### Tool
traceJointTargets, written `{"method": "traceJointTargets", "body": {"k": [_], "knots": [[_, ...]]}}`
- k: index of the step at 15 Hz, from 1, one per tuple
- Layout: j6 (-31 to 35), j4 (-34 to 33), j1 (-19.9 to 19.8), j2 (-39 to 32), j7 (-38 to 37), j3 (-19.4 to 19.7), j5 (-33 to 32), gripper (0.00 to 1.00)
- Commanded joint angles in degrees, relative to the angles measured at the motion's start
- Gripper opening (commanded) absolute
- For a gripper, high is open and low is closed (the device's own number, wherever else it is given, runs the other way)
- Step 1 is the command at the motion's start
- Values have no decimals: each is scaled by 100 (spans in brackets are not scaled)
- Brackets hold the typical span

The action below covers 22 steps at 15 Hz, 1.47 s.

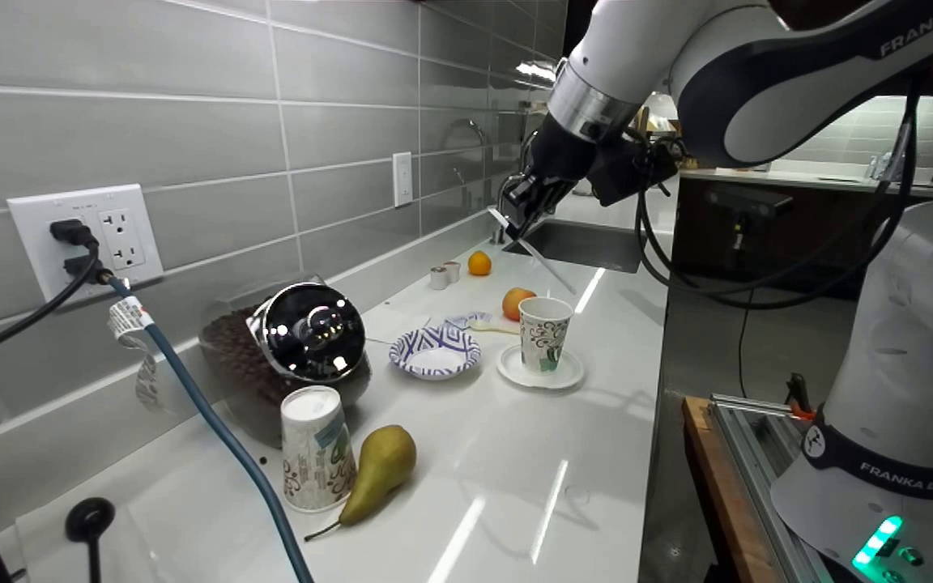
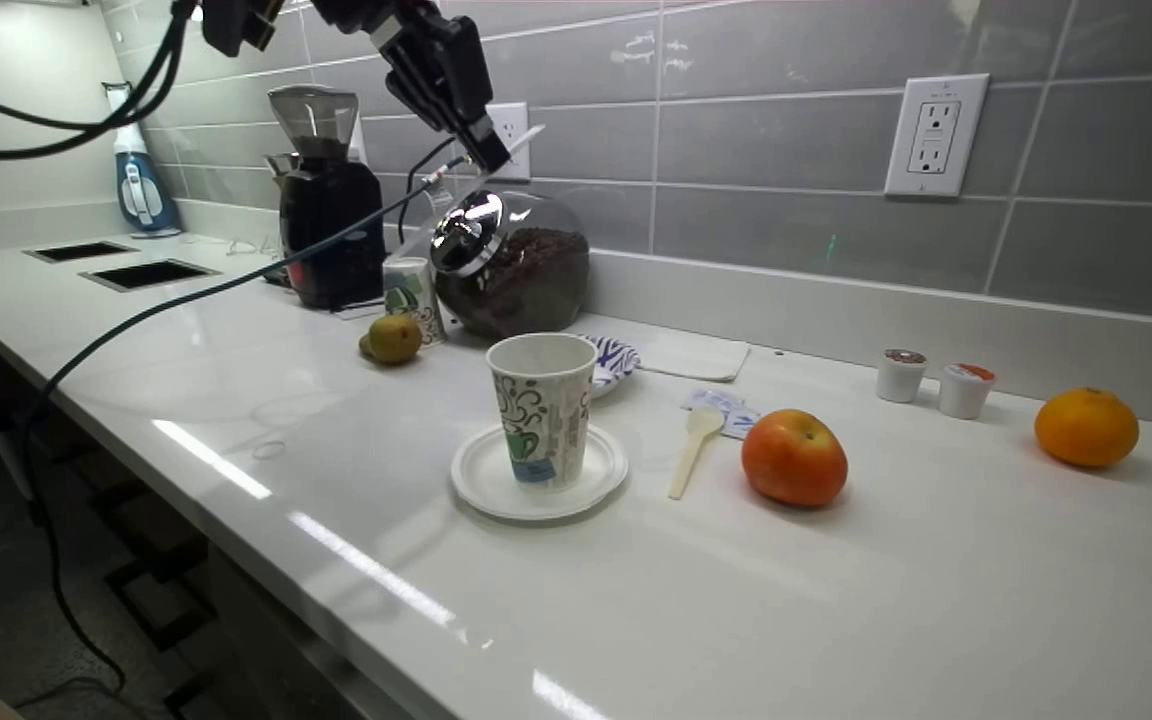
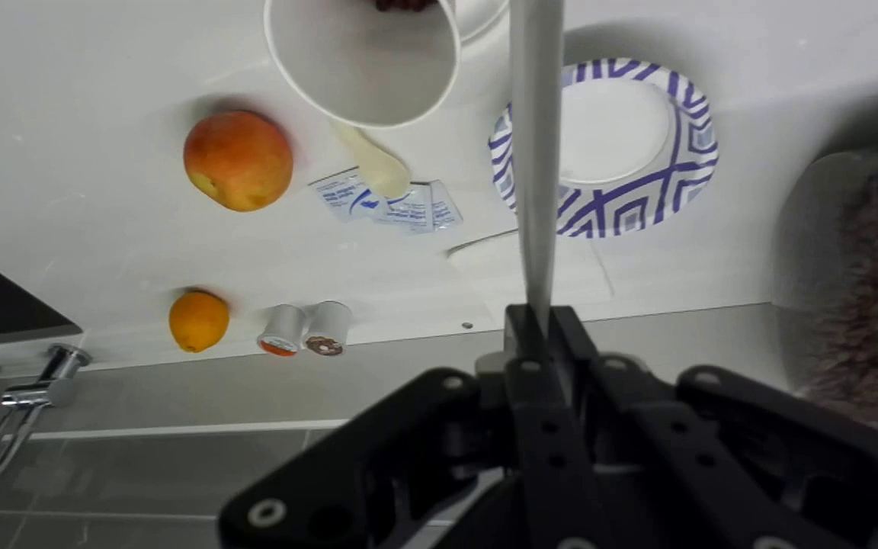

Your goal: Put the drinking straw inside the paper cup

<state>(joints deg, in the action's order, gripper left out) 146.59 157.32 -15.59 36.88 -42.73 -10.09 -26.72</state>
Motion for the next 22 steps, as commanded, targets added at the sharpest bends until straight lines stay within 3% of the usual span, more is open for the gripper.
{"method": "traceJointTargets", "body": {"k": [1, 8, 11, 16, 22], "knots": [[54, -2, -634, 96, -270, -202, -199, 2], [301, 0, -1729, -92, -1103, -594, -867, 2], [639, 2, -2001, -270, -1715, -729, -1344, 2], [1291, 14, -2485, -682, -3155, -1308, -2492, 2], [1437, 26, -3019, -1032, -4588, -1839, -3836, 2]]}}
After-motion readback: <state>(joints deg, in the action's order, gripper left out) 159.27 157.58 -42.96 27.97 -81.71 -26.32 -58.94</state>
